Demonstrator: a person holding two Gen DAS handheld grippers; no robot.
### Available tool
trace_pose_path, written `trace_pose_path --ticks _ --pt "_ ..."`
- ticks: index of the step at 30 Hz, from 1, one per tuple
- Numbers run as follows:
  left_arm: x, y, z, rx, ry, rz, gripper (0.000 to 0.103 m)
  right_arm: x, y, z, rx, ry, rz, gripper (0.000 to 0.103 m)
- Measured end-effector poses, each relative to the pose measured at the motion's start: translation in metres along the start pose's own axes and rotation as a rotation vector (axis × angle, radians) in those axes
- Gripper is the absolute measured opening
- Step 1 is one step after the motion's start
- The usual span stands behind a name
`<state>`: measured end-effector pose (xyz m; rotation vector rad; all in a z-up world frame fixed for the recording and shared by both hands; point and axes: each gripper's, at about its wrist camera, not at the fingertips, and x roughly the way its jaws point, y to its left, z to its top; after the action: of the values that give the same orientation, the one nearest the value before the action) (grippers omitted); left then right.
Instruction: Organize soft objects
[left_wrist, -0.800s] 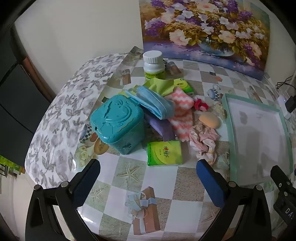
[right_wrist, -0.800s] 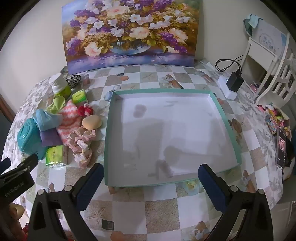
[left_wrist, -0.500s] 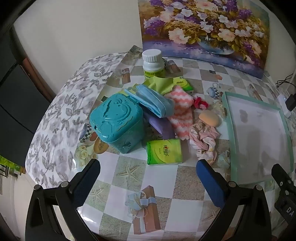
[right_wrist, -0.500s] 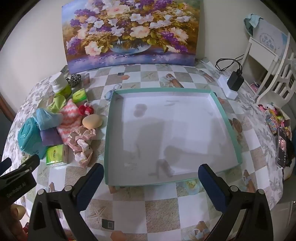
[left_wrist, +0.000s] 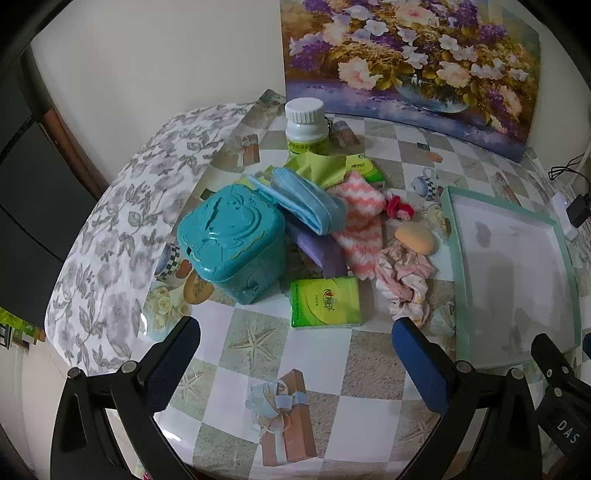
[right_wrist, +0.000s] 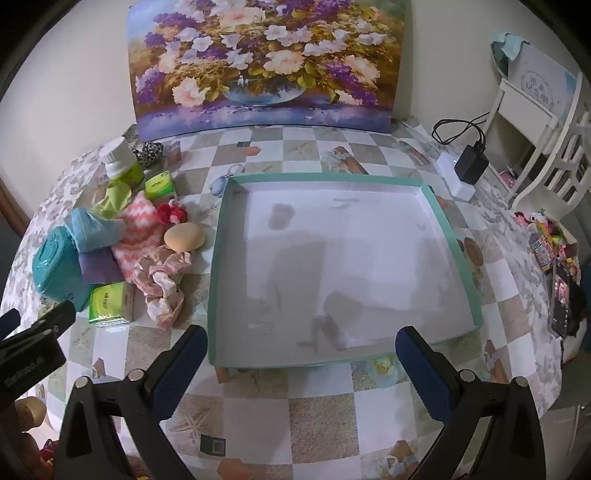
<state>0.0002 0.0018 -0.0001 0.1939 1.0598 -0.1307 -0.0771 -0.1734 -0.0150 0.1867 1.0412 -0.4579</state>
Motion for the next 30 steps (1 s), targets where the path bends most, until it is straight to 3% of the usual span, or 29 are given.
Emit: trace_pose_path --ticks 13,30 --pt "0.003 -0.004 0.000 0.022 0.015 0.004 0.103 0.000 -0.002 -0.001 -0.002 0.007 0.015 0.103" --pt "0.009 0.002 -0.001 -0.020 0.045 0.032 0.103 -0.001 0.000 -0.002 -0.012 0.005 0.015 0.103"
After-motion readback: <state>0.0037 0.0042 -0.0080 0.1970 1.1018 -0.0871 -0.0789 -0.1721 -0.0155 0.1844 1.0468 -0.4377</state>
